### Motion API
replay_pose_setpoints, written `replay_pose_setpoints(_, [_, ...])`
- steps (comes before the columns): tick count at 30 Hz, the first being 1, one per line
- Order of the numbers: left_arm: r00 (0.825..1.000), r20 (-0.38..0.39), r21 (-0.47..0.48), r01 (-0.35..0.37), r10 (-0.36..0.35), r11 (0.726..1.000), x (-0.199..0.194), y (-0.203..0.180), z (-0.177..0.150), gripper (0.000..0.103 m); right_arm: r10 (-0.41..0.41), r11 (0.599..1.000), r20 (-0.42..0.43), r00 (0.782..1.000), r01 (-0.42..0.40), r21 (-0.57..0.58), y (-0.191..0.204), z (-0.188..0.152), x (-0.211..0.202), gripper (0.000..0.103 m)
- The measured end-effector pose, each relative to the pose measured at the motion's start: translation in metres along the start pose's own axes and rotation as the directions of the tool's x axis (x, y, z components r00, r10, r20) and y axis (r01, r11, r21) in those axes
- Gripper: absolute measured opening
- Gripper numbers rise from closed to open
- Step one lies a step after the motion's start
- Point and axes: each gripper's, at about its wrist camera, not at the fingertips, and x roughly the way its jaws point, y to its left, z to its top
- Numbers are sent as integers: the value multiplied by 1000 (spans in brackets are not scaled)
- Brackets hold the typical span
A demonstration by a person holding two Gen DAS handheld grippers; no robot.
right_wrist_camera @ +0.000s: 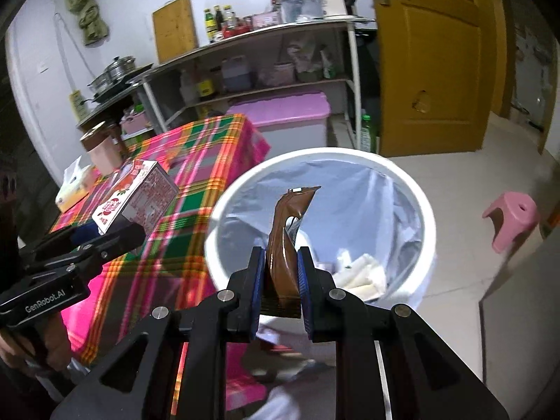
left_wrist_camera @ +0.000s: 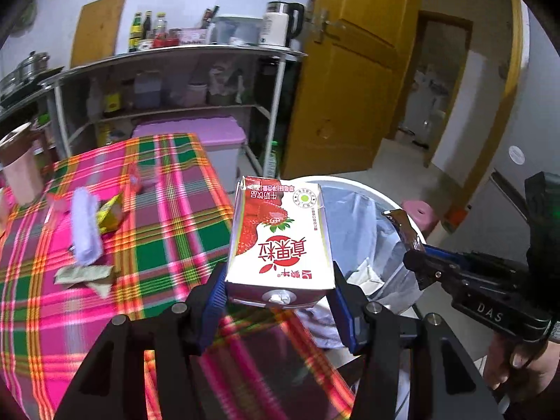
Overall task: Collect trash
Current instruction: 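Carry the wrapper and carton over the white bin and open both tools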
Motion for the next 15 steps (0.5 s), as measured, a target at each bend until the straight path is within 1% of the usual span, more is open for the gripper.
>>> replay_pose_setpoints(7, [999,-31,37,45,-44,998,31,-19,10,55,-35,999,-17,999,36,39,-25,1,6,20])
replay_pose_setpoints(15, [994,-78,67,87,-82,994,61,-33,15,55,-56,997,-50,997,59,58,-39,4,21,20])
